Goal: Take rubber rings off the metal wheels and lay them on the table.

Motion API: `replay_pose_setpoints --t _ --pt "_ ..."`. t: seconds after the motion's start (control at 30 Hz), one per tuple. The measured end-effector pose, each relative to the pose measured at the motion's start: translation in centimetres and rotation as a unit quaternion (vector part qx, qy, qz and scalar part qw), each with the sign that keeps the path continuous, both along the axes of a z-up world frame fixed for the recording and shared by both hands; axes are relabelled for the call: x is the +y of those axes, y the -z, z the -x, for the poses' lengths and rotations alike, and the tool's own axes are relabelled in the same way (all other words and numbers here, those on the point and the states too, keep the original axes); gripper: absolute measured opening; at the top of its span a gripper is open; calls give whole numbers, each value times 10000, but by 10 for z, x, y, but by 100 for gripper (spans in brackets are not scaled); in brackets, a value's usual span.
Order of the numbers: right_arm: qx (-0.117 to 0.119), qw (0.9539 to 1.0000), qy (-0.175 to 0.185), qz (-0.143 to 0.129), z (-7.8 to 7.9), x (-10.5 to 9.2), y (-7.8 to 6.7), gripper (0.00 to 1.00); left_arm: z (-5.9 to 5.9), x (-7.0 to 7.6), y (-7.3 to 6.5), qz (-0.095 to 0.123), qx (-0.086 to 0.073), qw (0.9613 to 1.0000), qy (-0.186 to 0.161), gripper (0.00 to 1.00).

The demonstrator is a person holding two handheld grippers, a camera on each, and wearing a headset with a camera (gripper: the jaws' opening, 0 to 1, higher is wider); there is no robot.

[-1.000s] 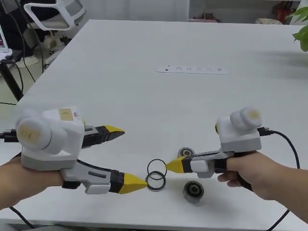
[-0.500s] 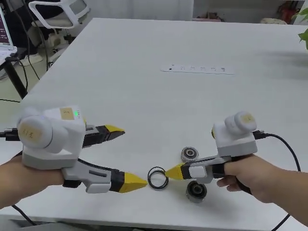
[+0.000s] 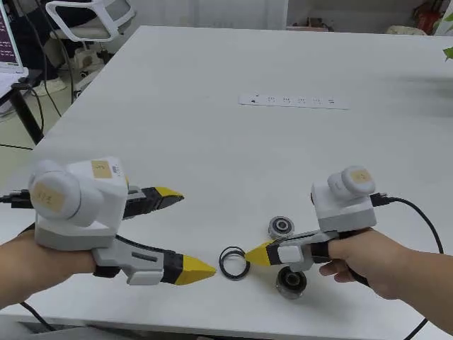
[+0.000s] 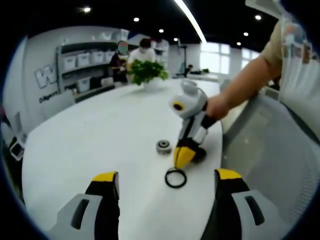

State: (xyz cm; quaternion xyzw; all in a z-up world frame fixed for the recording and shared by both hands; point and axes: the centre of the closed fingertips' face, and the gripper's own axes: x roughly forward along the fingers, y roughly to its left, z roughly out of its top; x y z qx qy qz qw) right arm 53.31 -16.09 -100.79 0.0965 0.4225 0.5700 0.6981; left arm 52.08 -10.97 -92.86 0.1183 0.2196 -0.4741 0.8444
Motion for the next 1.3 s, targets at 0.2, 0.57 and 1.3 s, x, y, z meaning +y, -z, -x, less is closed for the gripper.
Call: replay_pose_setpoints --t 0.2,0.57,1.3 --pt "-29 10000 16 82 0 -1 3 0 1 1 2 -9 33 10000 -3 78" --pt "-102 9998 69 157 -3 -4 5 2 1 0 4 -70 57 9999 48 78" --pt "-610 9976 297 -139 -15 -13 -31 20 -1 -4 -7 -10 44 10000 40 78"
